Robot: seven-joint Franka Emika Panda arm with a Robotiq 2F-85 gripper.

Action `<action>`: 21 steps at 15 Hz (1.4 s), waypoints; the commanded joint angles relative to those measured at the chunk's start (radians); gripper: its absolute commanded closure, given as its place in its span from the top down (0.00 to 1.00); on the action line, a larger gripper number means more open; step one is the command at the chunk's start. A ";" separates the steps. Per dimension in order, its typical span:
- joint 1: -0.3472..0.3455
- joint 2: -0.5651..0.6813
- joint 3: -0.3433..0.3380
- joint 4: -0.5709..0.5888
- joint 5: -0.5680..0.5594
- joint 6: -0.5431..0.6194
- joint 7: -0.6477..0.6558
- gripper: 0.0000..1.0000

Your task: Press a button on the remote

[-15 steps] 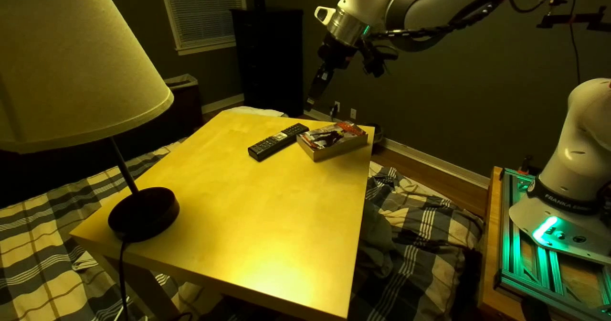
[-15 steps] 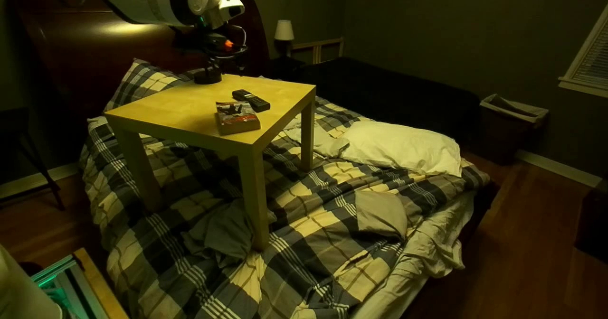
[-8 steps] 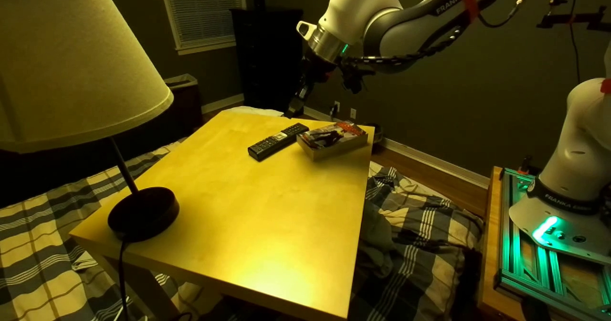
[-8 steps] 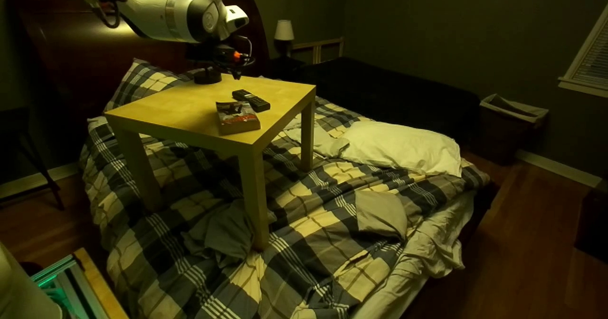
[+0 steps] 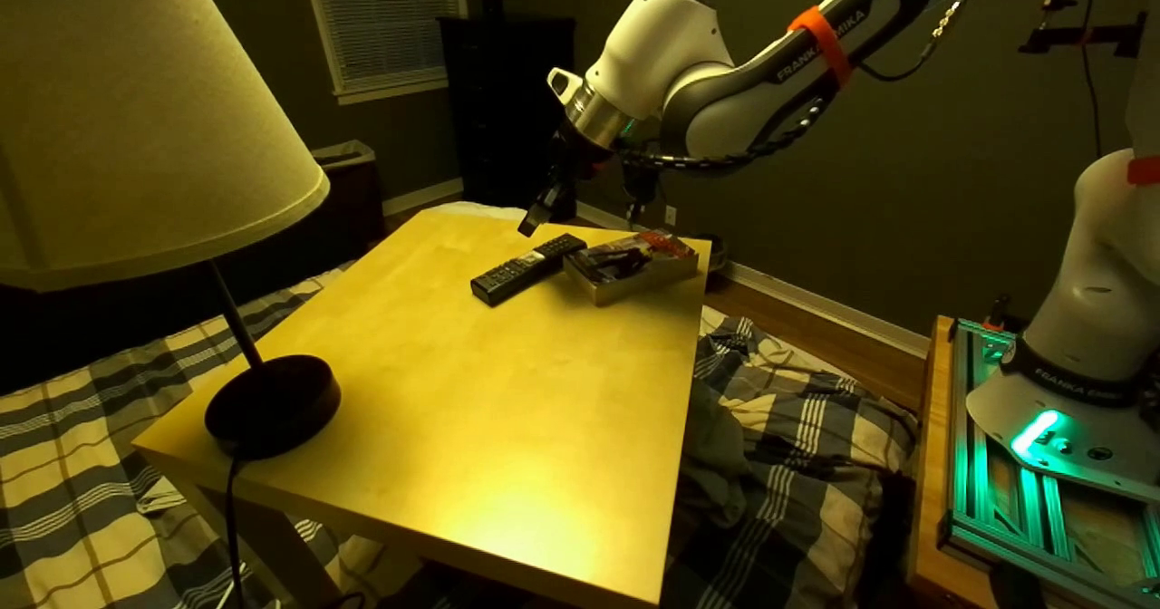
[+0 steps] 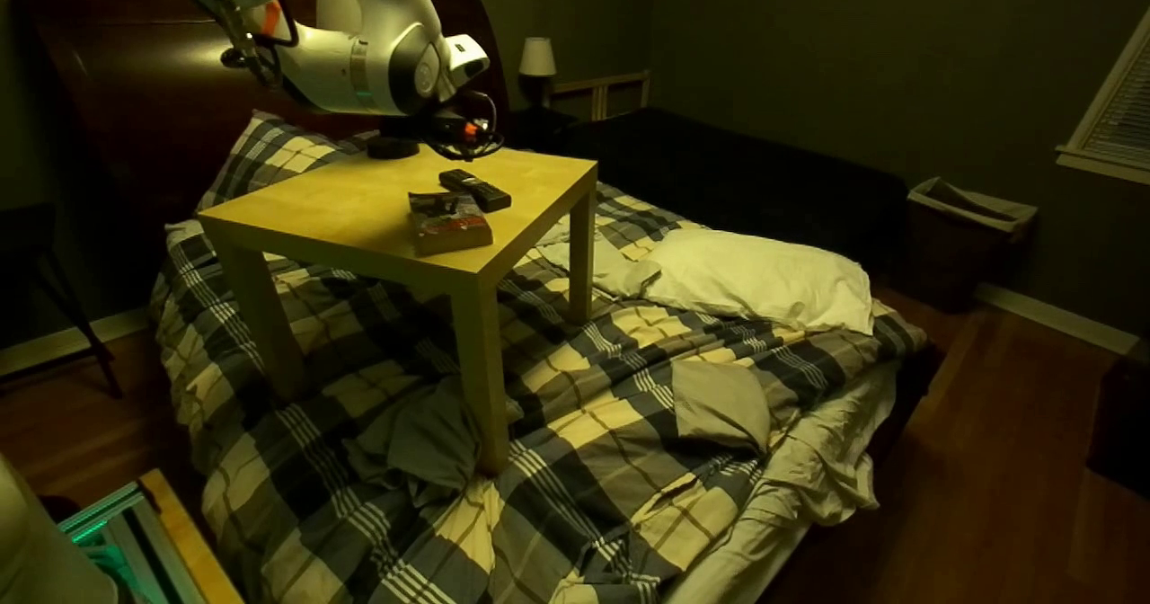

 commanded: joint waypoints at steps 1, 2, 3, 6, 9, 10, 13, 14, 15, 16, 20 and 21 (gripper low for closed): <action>0.039 0.059 -0.051 0.040 -0.063 0.035 0.065 0.00; 0.045 0.067 -0.059 0.044 -0.067 0.033 0.071 0.00; 0.049 0.073 -0.063 0.048 -0.066 0.024 0.073 0.00; 0.065 0.082 -0.078 0.050 -0.060 0.006 0.078 0.00; 0.064 0.080 -0.072 0.050 -0.044 -0.012 0.071 0.00; 0.062 0.077 -0.068 0.048 -0.039 -0.017 0.068 0.00; 0.058 0.070 -0.061 0.049 -0.030 -0.028 0.063 0.00; 0.059 0.069 -0.063 0.050 -0.031 -0.032 0.064 0.00; 0.061 0.068 -0.067 0.050 -0.037 -0.037 0.067 0.00; 0.059 0.067 -0.065 0.050 -0.035 -0.040 0.064 0.00; 0.058 0.066 -0.063 0.050 -0.035 -0.064 0.063 0.00; 0.057 0.066 -0.063 0.051 -0.034 -0.071 0.063 0.00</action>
